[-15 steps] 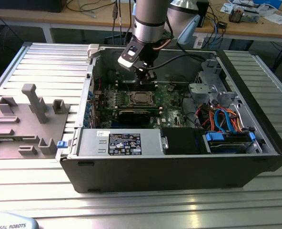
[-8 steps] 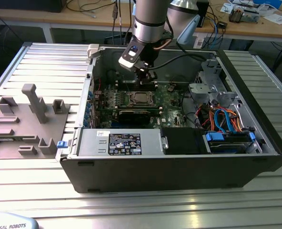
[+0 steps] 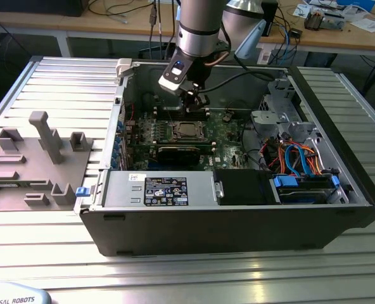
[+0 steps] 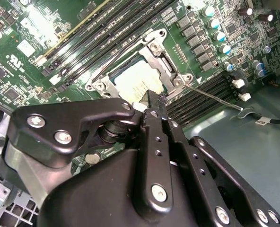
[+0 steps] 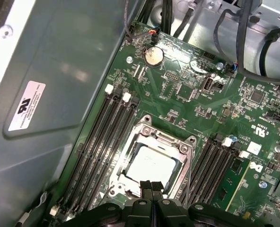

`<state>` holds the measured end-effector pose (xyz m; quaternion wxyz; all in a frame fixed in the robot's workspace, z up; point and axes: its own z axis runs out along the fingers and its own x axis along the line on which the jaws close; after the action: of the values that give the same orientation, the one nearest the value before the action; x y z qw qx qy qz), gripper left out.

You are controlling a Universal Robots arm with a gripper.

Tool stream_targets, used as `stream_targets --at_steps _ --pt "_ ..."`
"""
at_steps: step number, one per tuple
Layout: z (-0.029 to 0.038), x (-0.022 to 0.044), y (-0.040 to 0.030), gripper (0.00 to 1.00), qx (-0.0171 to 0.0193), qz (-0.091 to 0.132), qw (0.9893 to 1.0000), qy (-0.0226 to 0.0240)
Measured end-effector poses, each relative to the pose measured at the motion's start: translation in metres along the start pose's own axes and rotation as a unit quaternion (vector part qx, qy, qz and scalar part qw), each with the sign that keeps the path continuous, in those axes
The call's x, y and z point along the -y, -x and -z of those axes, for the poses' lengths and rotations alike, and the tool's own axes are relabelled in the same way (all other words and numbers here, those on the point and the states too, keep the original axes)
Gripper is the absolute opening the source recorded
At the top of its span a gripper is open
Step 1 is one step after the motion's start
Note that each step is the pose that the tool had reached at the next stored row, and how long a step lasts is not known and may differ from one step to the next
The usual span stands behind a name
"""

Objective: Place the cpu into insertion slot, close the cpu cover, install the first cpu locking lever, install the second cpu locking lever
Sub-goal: 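Install the first cpu locking lever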

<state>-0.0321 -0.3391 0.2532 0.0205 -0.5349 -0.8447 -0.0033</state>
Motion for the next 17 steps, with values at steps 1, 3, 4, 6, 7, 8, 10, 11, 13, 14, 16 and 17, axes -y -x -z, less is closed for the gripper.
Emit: stream_targets --at_steps 1,3,4,6,7,8,10,11,13,14,16,17 --pt "0.0000 0.0000 0.0000 0.11 0.0000 0.002 1.0000 -0.0001" --pt "0.0000 0.0000 0.0000 0.11 0.0001 0.006 1.0000 -0.0002" --pt "0.0000 0.0000 0.0000 0.11 0.0001 0.007 1.0000 -0.0003" --pt "0.0000 0.0000 0.0000 0.11 0.0002 0.011 0.9999 -0.0004" --pt "0.0000 0.0000 0.0000 0.11 0.0002 0.013 0.9999 -0.0005" --pt "0.0000 0.0000 0.0000 0.11 0.0003 0.016 0.9999 -0.0006" --pt "0.0000 0.0000 0.0000 0.11 0.0003 0.020 0.9998 -0.0008" --pt "0.0000 0.0000 0.0000 0.11 0.0004 0.022 0.9997 -0.0009" --pt "0.0000 0.0000 0.0000 0.11 0.0004 0.027 0.9996 -0.0010" --pt "0.0000 0.0000 0.0000 0.11 0.0004 0.028 0.9996 -0.0011" --pt "0.0000 0.0000 0.0000 0.11 0.0005 0.032 0.9995 -0.0012" --pt "0.0000 0.0000 0.0000 0.11 0.0006 0.035 0.9994 -0.0014"
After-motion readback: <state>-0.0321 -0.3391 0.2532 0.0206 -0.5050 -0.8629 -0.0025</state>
